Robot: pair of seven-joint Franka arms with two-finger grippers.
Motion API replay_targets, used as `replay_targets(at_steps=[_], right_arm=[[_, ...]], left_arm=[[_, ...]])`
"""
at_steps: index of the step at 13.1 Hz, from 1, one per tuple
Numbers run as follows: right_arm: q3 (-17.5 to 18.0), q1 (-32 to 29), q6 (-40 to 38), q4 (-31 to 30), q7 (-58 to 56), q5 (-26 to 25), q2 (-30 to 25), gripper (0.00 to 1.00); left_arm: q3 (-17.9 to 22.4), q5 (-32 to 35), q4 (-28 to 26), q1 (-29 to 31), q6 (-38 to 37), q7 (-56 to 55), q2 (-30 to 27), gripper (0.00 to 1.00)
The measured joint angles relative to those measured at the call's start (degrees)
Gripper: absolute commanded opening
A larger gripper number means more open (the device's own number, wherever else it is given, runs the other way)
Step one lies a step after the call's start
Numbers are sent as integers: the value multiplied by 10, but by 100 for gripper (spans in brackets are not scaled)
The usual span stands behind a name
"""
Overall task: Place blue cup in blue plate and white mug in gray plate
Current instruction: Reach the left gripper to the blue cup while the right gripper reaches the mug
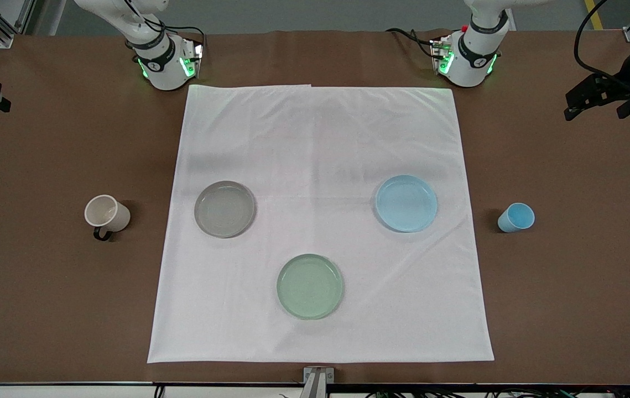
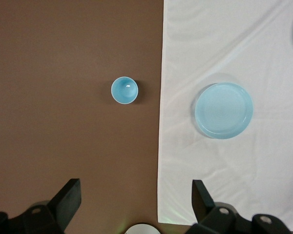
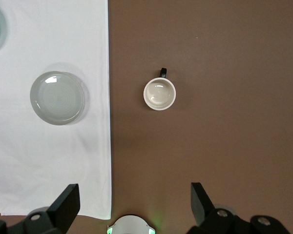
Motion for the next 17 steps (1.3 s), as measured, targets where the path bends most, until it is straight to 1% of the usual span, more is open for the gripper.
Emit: replay_targets(at_steps=[5, 7, 9, 12, 14, 15, 17], right_arm=[[1, 0, 1, 0, 24, 3, 0, 100], [1, 0, 1, 0, 26, 7, 0, 100], [1, 0, 2, 1, 27, 7, 0, 100], [0, -1, 6, -3, 27, 7, 17, 100], [-1, -2, 59, -6, 27, 7, 51, 100], [-1, -3, 89, -7, 27, 7, 72, 100], [1, -3, 135, -14, 27, 4, 128, 100]], left_arm=[[0, 0, 7, 1, -1, 0, 3, 100], [2, 29, -6, 8, 5, 0, 28, 100], [2, 48, -43, 25, 66, 0, 70, 100], [2, 48, -129, 57, 193, 1, 114, 100], [2, 48, -178, 64, 260, 1, 133, 98], [2, 48, -200, 69, 292, 1, 143, 95], [2, 48, -243, 85, 367, 1, 165, 80]])
